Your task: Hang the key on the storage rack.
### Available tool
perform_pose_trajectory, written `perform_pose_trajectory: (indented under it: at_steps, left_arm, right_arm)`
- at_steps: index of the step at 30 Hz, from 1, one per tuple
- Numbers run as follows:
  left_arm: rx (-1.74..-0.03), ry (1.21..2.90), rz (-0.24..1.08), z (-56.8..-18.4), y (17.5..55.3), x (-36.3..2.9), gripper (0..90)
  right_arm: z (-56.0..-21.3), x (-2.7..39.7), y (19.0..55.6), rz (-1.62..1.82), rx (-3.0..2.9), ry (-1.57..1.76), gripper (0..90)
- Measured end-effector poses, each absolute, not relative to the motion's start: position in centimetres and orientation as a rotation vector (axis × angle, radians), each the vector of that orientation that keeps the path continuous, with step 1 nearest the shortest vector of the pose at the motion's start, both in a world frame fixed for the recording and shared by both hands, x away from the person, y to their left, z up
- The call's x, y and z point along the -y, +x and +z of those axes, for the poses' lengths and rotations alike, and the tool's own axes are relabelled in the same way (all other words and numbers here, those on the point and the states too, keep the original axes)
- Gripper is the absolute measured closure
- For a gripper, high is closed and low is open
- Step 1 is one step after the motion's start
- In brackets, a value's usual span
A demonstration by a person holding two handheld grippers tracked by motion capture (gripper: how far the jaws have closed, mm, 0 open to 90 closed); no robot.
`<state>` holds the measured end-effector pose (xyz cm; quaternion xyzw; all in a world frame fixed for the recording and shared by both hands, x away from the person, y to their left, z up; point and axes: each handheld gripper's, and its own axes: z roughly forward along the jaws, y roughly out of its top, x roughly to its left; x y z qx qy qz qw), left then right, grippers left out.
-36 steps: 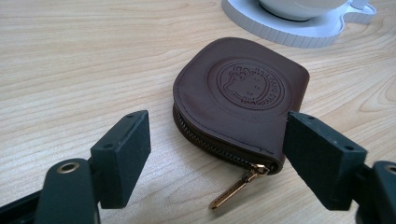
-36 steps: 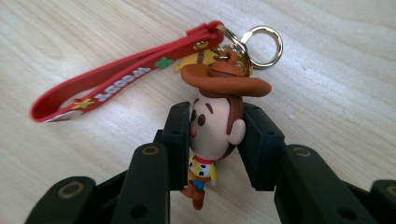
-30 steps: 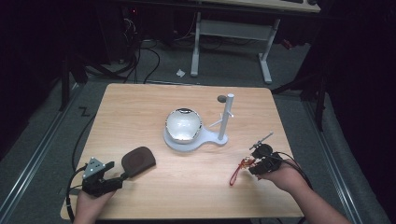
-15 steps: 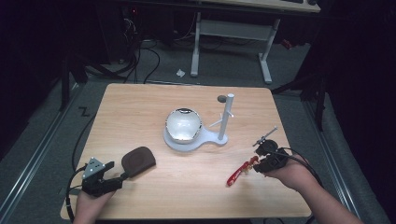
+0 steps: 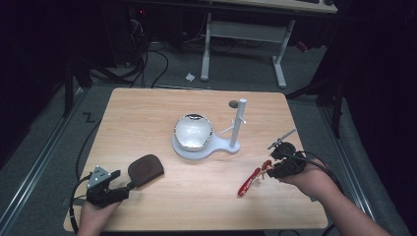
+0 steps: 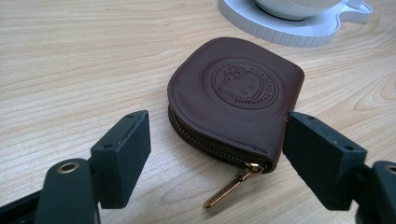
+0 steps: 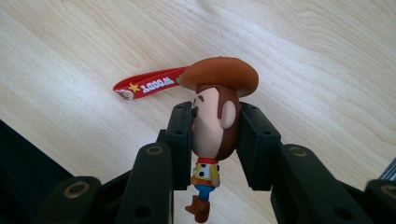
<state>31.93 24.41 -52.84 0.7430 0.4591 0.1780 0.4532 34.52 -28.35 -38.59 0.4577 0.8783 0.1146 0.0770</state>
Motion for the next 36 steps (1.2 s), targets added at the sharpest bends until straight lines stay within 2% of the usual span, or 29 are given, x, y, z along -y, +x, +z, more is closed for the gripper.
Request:
perform_pose_trajectory:
  at_steps: [23,36]
  left_arm:
    - [-1.137,1.836,0.441,-52.9,32.0,-24.4,23.8]
    - [-1.141,1.829,0.442,-52.9,31.9,-24.6,23.7]
  right_arm:
    - [-33.0,27.9,34.8,0.369,-2.627,1.328,68.2]
    - [-31.0,27.0,35.6,0.337,-2.635,1.29,68.3]
